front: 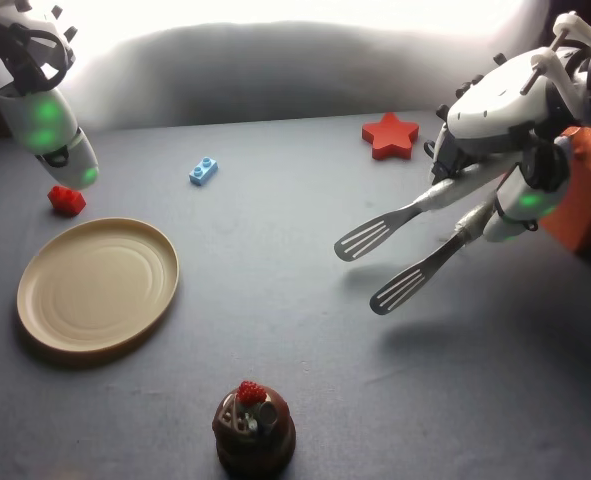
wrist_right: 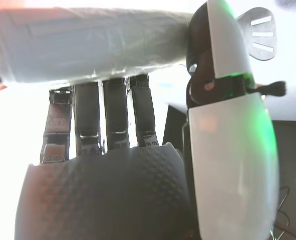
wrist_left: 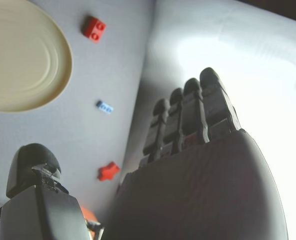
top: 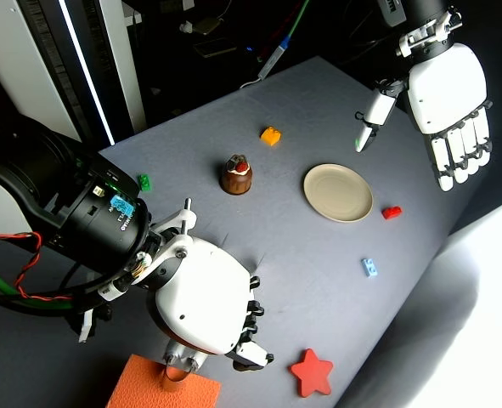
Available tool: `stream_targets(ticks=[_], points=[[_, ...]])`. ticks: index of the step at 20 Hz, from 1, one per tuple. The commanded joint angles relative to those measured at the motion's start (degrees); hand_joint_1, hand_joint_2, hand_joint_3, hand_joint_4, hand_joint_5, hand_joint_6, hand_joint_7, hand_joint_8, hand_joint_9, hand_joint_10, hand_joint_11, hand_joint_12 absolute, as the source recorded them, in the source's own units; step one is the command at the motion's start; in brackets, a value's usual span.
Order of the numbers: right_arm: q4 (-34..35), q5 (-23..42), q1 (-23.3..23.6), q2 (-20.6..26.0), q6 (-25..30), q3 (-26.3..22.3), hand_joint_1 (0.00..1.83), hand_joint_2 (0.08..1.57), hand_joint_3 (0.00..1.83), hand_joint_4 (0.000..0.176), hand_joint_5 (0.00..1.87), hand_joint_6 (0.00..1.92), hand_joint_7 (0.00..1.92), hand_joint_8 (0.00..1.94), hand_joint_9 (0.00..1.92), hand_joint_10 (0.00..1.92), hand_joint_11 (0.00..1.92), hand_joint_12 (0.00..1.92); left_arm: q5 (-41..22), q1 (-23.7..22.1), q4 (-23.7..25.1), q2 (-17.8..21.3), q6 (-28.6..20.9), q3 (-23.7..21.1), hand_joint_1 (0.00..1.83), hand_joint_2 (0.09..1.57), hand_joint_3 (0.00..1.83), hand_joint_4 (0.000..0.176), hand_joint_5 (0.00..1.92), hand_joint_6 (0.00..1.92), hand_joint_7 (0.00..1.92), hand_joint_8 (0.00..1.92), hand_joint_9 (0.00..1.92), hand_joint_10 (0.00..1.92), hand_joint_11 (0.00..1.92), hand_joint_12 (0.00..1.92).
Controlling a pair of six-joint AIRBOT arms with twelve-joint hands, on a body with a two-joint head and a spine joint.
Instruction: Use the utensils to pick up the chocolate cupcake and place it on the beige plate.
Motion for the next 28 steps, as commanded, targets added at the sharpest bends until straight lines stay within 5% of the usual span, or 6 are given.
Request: stream_targets(ticks=[1, 17, 18, 20, 21, 28], points=[[-0.7, 4.6, 1.1, 0.6, -0.1, -0.2, 1.11, 1.16, 0.00, 0.000, 0.76, 0.01, 0.80, 0.00, 0.74, 0.02, 0.12, 1.25, -1.5, -0.6, 4.1, 0.5, 0.3, 0.0, 0.43, 0.90, 0.00, 0.000, 0.03, 0.01, 0.00, 0.00, 0.01, 0.00, 0.01, 0.01], [-0.7, 4.6, 1.8, 0.7, -0.2, -0.7, 1.15, 1.16, 0.00, 0.000, 0.83, 0.01, 0.90, 0.02, 0.84, 0.04, 0.19, 1.22, -1.5, -0.6, 4.1, 0.5, 0.3, 0.0, 0.41, 0.91, 0.00, 0.000, 0.02, 0.00, 0.00, 0.00, 0.00, 0.00, 0.02, 0.05], [-0.7, 4.6, 1.9, 0.8, -0.2, -0.8, 1.12, 1.18, 0.03, 0.000, 0.82, 0.97, 0.91, 0.01, 0.86, 0.04, 0.20, 1.24, -1.5, -0.6, 4.1, 0.5, 0.3, 0.1, 0.38, 0.91, 0.00, 0.000, 0.00, 0.00, 0.00, 0.00, 0.00, 0.00, 0.01, 0.05], [-0.7, 4.6, 2.2, 0.9, -0.4, -1.2, 1.10, 1.22, 0.01, 0.000, 0.75, 1.30, 0.94, 0.01, 0.87, 0.04, 0.19, 1.25, -1.5, -0.6, 4.1, 0.5, 0.3, 0.0, 0.40, 0.91, 0.00, 0.000, 0.01, 0.01, 0.00, 0.00, 0.00, 0.00, 0.01, 0.06], [-0.7, 4.7, 2.3, 1.0, -0.4, -1.4, 1.17, 1.20, 0.00, 0.000, 0.74, 1.32, 0.93, 0.89, 0.89, 0.05, 0.23, 1.24, -1.5, -0.6, 4.0, 0.5, 0.3, 0.1, 0.41, 0.90, 0.00, 0.000, 0.02, 0.00, 0.00, 0.00, 0.00, 0.00, 0.00, 0.09], [-0.7, 4.8, 2.5, 1.1, -0.4, -2.2, 1.11, 1.20, 0.00, 0.000, 0.80, 1.25, 0.93, 0.04, 0.87, 0.03, 0.22, 1.26, -1.3, -0.6, 3.9, 0.5, 0.4, 0.1, 0.39, 0.91, 0.00, 0.000, 0.02, 0.00, 0.00, 0.00, 0.01, 0.00, 0.00, 0.15]])
